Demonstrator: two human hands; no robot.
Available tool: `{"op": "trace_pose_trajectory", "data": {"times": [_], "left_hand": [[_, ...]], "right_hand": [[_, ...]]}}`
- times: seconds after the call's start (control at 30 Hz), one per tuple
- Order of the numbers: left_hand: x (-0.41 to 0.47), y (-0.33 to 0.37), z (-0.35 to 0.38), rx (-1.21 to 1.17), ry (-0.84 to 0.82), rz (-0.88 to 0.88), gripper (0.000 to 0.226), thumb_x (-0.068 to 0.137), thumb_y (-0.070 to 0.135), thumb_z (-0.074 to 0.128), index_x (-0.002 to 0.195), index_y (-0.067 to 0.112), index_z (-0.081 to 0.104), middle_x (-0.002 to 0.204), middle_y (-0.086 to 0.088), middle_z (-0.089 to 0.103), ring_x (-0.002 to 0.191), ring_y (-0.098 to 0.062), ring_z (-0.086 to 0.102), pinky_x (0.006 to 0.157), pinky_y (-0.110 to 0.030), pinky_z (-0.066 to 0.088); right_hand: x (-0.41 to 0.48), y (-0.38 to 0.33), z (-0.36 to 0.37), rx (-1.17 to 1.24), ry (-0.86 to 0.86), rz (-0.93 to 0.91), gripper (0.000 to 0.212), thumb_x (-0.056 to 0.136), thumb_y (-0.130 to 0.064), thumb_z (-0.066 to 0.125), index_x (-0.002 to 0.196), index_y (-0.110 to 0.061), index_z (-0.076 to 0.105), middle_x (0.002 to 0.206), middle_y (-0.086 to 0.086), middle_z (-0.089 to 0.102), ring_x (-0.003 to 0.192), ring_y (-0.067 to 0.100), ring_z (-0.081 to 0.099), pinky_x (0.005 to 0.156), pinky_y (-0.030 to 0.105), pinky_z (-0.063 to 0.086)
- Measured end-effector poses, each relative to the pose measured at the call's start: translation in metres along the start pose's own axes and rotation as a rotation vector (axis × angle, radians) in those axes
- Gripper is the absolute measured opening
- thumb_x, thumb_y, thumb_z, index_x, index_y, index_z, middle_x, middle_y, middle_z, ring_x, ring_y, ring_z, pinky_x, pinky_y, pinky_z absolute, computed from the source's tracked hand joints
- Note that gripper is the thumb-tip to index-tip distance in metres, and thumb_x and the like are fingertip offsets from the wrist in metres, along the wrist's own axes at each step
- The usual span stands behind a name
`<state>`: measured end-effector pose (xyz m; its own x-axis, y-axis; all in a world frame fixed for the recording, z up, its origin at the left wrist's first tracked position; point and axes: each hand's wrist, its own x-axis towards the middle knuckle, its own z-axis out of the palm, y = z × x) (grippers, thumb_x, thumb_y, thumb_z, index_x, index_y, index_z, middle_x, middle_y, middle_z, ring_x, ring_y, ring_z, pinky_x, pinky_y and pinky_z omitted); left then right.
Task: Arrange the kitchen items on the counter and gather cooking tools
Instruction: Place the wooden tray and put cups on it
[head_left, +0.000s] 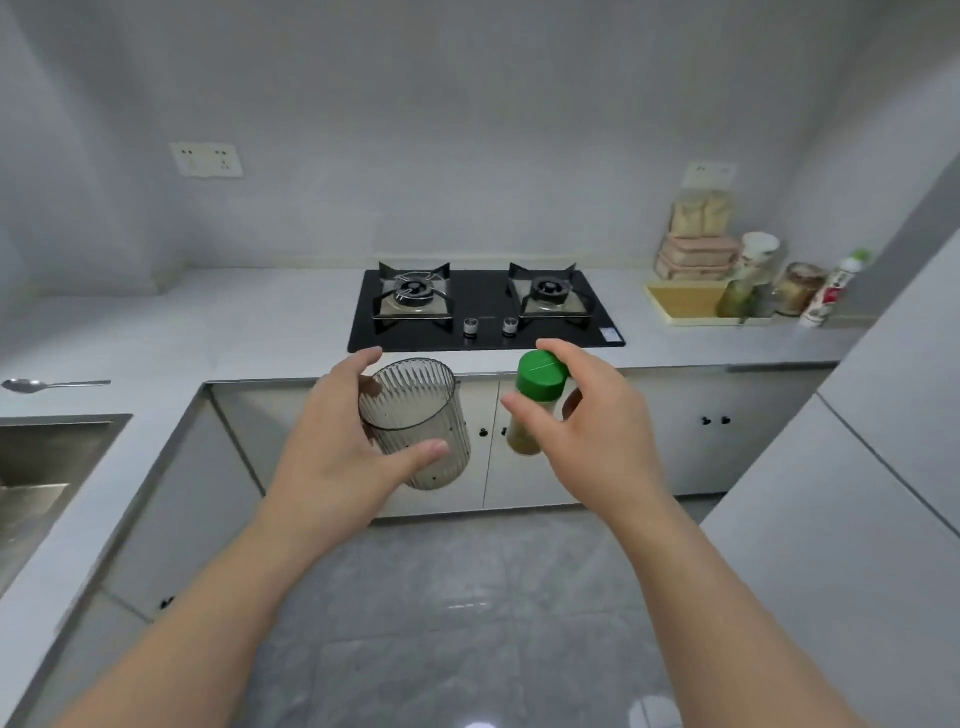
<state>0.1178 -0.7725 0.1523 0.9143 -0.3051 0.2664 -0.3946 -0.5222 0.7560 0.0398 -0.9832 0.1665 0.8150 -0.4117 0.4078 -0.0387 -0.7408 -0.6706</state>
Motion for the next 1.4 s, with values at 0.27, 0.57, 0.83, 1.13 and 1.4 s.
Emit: {"op": "trace_pose_trajectory", "data": {"times": [0.27, 0.57, 0.83, 1.13, 1.4], "left_hand": [[0.077, 0.054, 0.116, 0.007, -0.087, 0.085, 0.105, 0.062, 0.045, 0.09, 0.149, 0.03, 0.032, 0.13, 0.007, 0.048, 0.115, -0.004, 0.044, 0.102, -0.029, 0.04], [0.213, 0.084, 0.244, -0.081, -0.21, 0.163, 0.103, 0.064, 0.045, 0.09, 0.149, 0.029, 0.033, 0.139, 0.004, 0.048, 0.127, -0.009, 0.044, 0.104, -0.028, 0.037], [0.329, 0.131, 0.364, -0.075, -0.296, 0.214, 0.101, 0.068, 0.047, 0.087, 0.15, 0.026, 0.033, 0.147, 0.002, 0.042, 0.133, -0.015, 0.042, 0.108, -0.033, 0.038], [0.404, 0.181, 0.518, -0.078, -0.325, 0.131, 0.105, 0.055, 0.049, 0.093, 0.144, 0.025, 0.042, 0.132, 0.002, 0.052, 0.114, -0.011, 0.05, 0.098, -0.03, 0.044], [0.46, 0.235, 0.626, -0.12, -0.292, -0.004, 0.092, 0.066, 0.048, 0.087, 0.144, 0.032, 0.043, 0.131, 0.008, 0.055, 0.116, -0.012, 0.053, 0.095, -0.042, 0.053]], "right_hand": [[0.047, 0.102, -0.059, -0.015, 0.125, 0.167, 0.053, 0.083, -0.045, 0.076, 0.131, -0.031, 0.057, 0.105, -0.015, 0.061, 0.085, 0.002, 0.047, 0.082, 0.021, 0.043], [0.148, 0.21, -0.091, -0.093, 0.214, 0.336, 0.055, 0.083, -0.042, 0.076, 0.133, -0.031, 0.057, 0.103, -0.013, 0.061, 0.085, 0.006, 0.052, 0.081, 0.025, 0.048], [0.246, 0.292, -0.115, -0.121, 0.277, 0.441, 0.052, 0.084, -0.038, 0.077, 0.131, -0.031, 0.057, 0.1, -0.011, 0.061, 0.078, -0.012, 0.054, 0.064, 0.003, 0.041], [0.325, 0.424, -0.162, -0.096, 0.27, 0.482, 0.05, 0.086, -0.034, 0.076, 0.132, -0.028, 0.056, 0.102, -0.008, 0.061, 0.074, -0.02, 0.053, 0.061, -0.002, 0.038], [0.4, 0.533, -0.221, -0.061, 0.167, 0.494, 0.049, 0.089, -0.034, 0.073, 0.134, -0.026, 0.054, 0.103, -0.013, 0.06, 0.079, -0.025, 0.052, 0.06, 0.0, 0.038]]}}
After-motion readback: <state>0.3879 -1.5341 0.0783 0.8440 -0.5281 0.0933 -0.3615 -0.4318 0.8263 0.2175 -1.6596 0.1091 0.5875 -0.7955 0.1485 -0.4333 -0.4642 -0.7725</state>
